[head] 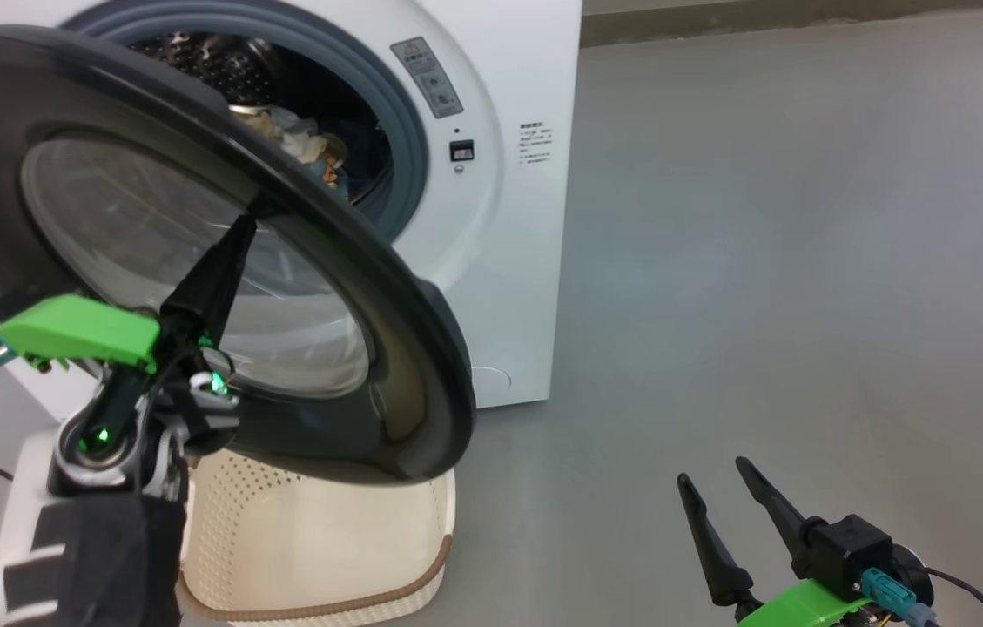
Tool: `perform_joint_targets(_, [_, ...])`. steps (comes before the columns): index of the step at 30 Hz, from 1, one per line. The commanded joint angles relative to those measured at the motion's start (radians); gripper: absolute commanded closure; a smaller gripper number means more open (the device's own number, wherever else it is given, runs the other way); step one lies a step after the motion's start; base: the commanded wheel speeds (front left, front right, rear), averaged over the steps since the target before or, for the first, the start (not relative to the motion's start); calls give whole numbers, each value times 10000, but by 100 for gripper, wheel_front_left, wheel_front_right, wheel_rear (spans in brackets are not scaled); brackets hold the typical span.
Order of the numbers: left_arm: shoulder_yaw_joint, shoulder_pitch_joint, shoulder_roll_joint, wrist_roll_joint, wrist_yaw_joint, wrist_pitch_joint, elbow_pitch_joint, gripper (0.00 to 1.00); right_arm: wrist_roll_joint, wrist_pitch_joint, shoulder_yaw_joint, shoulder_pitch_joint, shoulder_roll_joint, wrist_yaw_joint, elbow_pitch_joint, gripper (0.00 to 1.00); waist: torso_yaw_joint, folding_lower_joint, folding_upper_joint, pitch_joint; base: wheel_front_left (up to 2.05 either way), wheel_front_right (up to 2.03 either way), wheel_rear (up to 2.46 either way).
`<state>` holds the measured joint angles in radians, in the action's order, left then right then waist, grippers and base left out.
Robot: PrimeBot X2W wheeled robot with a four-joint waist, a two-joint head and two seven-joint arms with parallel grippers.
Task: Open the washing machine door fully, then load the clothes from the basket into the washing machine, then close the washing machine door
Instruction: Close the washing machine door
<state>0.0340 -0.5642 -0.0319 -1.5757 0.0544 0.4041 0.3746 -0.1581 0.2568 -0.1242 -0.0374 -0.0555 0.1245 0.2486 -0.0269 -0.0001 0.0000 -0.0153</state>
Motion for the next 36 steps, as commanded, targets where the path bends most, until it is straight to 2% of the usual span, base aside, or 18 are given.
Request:
perform_joint_targets(1, [44,-786,-184,-84,226,-336,183,100,129,49,-369,-123,30,62,-208,0,-144,1,0,-61,0,0,0])
perform_joint_targets(12, [-417,-2707,-184,170,709,-2090,2844,100,167,49,-579,-90,34,62,-104,0,-444,1,0,-135,0,0,0])
perform_joint_targets(22, [-906,-3468,-183,127,759,-3113,4015,100,201,49,-623,-14,12,62,-54,0,-468,1,0,-137,0,0,0])
perform_joint_targets(29, [-1385,-3381,-187,199,761,-3324,4111,100,179,49,-668,-142,15,62,-28,0,-469,1,0,-121,0,0,0])
perform_joint_targets(32, [-1507,-3147,-218,196,762,-3075,3803,100,149,49,-592,-123,19,62,-51,0,-415,1,0,-95,0,0,0])
perform_joint_targets(36, [-2091,-2610,-565,813,762,-2939,3148,100,127,49,-447,-33,25,62,-91,0,-294,1,0,-52,0,0,0])
